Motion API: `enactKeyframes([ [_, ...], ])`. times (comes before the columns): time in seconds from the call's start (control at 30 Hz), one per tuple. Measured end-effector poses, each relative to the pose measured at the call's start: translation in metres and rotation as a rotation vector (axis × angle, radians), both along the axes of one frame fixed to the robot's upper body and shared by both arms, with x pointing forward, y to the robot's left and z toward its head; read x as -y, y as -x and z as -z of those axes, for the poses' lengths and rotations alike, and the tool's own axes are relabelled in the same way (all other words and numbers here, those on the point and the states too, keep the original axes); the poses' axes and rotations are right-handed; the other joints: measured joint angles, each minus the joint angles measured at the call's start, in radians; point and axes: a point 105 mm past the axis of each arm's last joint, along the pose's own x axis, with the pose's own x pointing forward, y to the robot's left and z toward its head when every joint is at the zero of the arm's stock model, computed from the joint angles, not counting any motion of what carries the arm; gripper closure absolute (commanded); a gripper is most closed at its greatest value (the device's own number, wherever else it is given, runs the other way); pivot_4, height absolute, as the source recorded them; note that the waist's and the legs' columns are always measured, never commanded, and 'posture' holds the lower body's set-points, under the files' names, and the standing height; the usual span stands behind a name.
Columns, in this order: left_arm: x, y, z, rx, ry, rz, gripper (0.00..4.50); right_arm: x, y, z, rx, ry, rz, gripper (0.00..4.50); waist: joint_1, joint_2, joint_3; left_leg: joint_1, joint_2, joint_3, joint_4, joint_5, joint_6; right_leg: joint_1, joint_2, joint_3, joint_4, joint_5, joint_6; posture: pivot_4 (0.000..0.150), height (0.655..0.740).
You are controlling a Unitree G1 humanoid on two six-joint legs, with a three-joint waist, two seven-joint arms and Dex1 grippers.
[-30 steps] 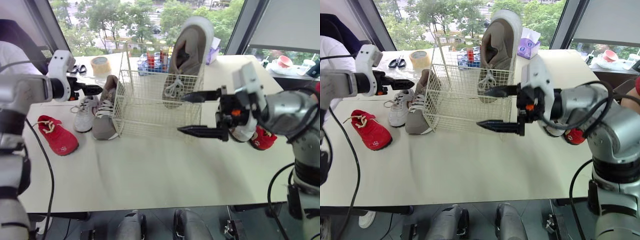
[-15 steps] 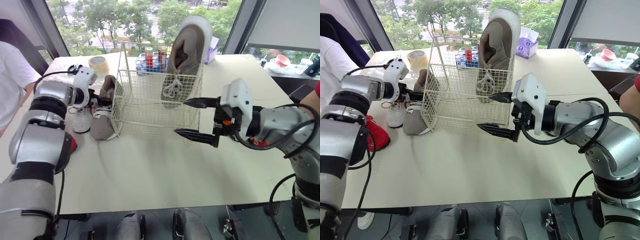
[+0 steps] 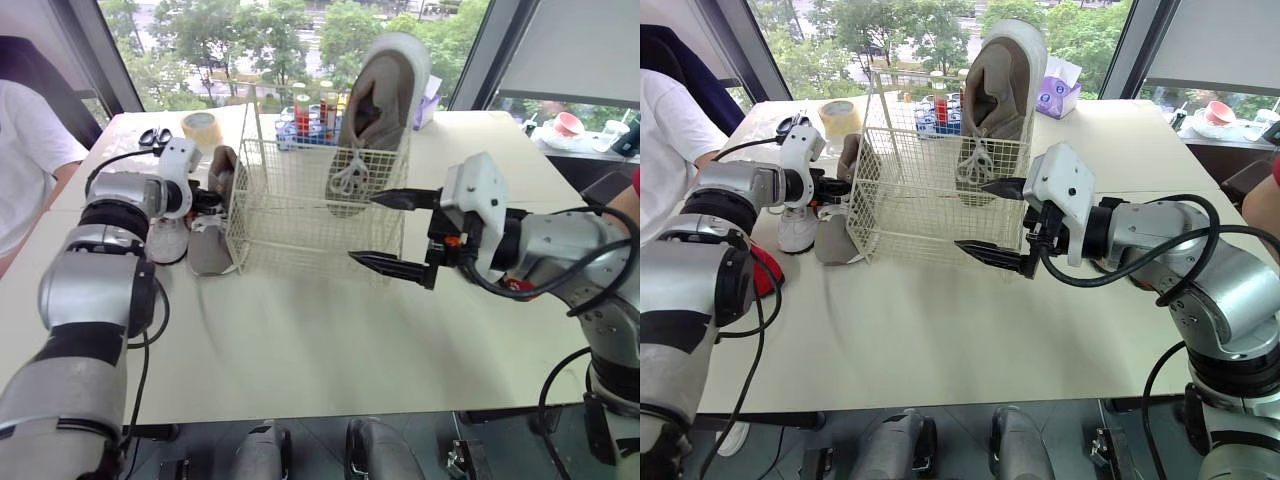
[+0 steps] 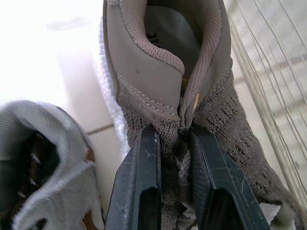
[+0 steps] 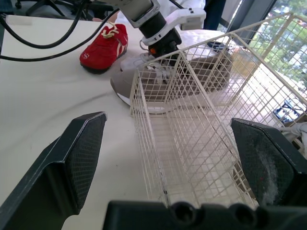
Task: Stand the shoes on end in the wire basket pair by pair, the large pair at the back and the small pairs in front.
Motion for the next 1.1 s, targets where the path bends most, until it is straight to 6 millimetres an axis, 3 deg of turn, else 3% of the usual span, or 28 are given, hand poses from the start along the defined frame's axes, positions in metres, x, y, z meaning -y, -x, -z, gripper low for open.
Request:
enactKeyframes([
  [0.1,-0.008,-0.001,-0.033,0.080,0.042,-0.032,4.27,0.001,-0.001,0.000,-0.006,-0.001,0.001,0.00,-0.001,-0.003,0.001,-0.013,0.000,0.000,0.005,0.000,0.000,-0.011,0.001,-0.002,0.002,0.000,0.000,0.150,0.7400],
  [0.17,-0.020,-0.001,-0.068,0.202,0.042,-0.059,4.27,0.001,-0.001,0.001,-0.014,0.000,-0.001,0.00,-0.001,-0.004,0.001,-0.017,0.000,0.001,0.009,0.000,0.000,-0.013,0.002,-0.003,0.003,0.001,0.000,0.150,0.7400],
  [0.33,-0.027,0.012,-0.181,0.630,0.047,-0.101,4.27,-0.003,0.003,0.009,-0.047,0.017,-0.033,0.00,0.000,-0.004,0.001,-0.017,0.001,0.001,0.012,-0.004,0.006,-0.011,-0.001,-0.002,0.001,0.001,0.002,0.150,0.7400],
  [0.4,-0.027,0.021,-0.209,0.734,0.052,-0.103,4.27,-0.003,0.004,0.010,-0.055,0.018,-0.033,0.00,0.000,-0.004,0.001,-0.016,0.000,0.001,0.012,-0.004,0.007,-0.009,-0.001,-0.002,0.000,0.002,0.003,0.150,0.7400],
  [0.47,-0.025,0.025,-0.222,0.799,0.071,-0.101,4.27,-0.002,0.005,0.011,-0.060,0.022,-0.029,0.00,0.001,-0.004,0.001,-0.014,0.000,0.001,0.013,-0.004,0.007,-0.007,-0.002,-0.002,0.000,0.002,0.004,0.150,0.7400],
  [0.53,-0.012,0.023,-0.232,0.892,0.114,-0.090,4.27,0.001,0.005,0.009,-0.065,0.012,-0.018,0.00,0.006,-0.004,0.001,-0.016,0.000,0.000,0.014,-0.004,0.007,-0.007,-0.002,-0.002,0.000,0.002,0.003,0.150,0.7400],
  [0.63,0.034,0.032,-0.258,1.133,0.165,0.018,4.27,0.006,0.005,-0.008,-0.029,-0.044,-0.001,0.00,0.026,-0.005,0.001,-0.016,0.000,0.002,0.015,-0.004,0.007,-0.008,-0.002,-0.002,0.000,0.003,0.005,0.150,0.7400],
  [0.8,0.083,0.044,-0.272,1.331,0.177,0.105,4.27,0.010,0.005,-0.020,-0.001,-0.078,0.024,0.00,0.023,-0.005,0.001,-0.015,-0.002,0.005,0.015,-0.004,0.007,-0.008,-0.002,-0.001,0.000,0.004,0.005,0.150,0.7400],
  [1.0,0.139,0.031,-0.238,1.317,0.116,0.179,4.27,0.017,0.009,-0.028,0.005,-0.105,0.077,0.00,0.024,-0.005,0.001,-0.014,-0.002,0.004,0.014,-0.004,0.007,-0.008,-0.001,-0.001,0.000,0.004,0.005,0.150,0.7400],
  [1.1,0.153,0.024,-0.215,1.282,0.090,0.204,4.27,0.025,0.017,-0.038,0.007,-0.135,0.098,0.00,0.024,-0.005,0.001,-0.014,-0.002,0.004,0.014,-0.004,0.007,-0.008,-0.001,-0.001,0.000,0.004,0.005,0.150,0.7400],
])
